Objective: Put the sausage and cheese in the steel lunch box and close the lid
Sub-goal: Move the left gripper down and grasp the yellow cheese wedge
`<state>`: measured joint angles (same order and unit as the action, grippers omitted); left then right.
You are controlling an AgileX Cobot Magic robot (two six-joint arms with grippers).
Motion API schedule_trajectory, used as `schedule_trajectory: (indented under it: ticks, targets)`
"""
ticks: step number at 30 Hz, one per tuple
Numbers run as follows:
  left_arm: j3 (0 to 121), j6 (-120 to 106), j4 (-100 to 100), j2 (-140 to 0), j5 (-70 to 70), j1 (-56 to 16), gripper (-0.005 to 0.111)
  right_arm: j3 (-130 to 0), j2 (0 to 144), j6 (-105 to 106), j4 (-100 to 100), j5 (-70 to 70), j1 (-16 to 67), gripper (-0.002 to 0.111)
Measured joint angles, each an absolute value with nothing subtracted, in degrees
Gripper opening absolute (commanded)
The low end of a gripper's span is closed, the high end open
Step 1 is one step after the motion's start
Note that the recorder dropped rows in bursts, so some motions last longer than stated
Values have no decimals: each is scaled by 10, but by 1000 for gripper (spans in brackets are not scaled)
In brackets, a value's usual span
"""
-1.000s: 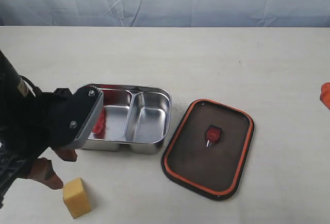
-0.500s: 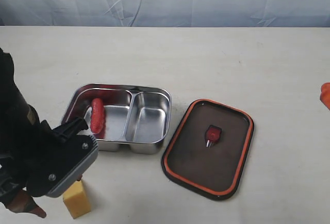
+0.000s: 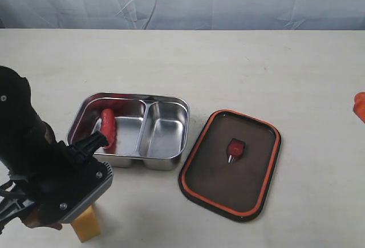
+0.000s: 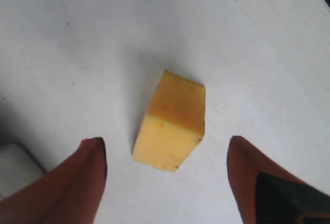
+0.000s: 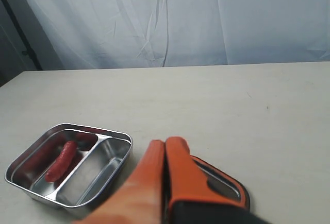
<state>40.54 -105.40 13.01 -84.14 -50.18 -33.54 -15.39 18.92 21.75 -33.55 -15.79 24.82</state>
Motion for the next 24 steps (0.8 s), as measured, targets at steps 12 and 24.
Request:
schedule_trajectory:
  ticks: [12,24]
  targets:
    - [404,-1066,131,-888,-490,-361,64,-154,189,217,-337,-158,248,-1]
    - [404,-1068,80,-937,-459,-401,60,-154,189,217,-338,-160,248,-1]
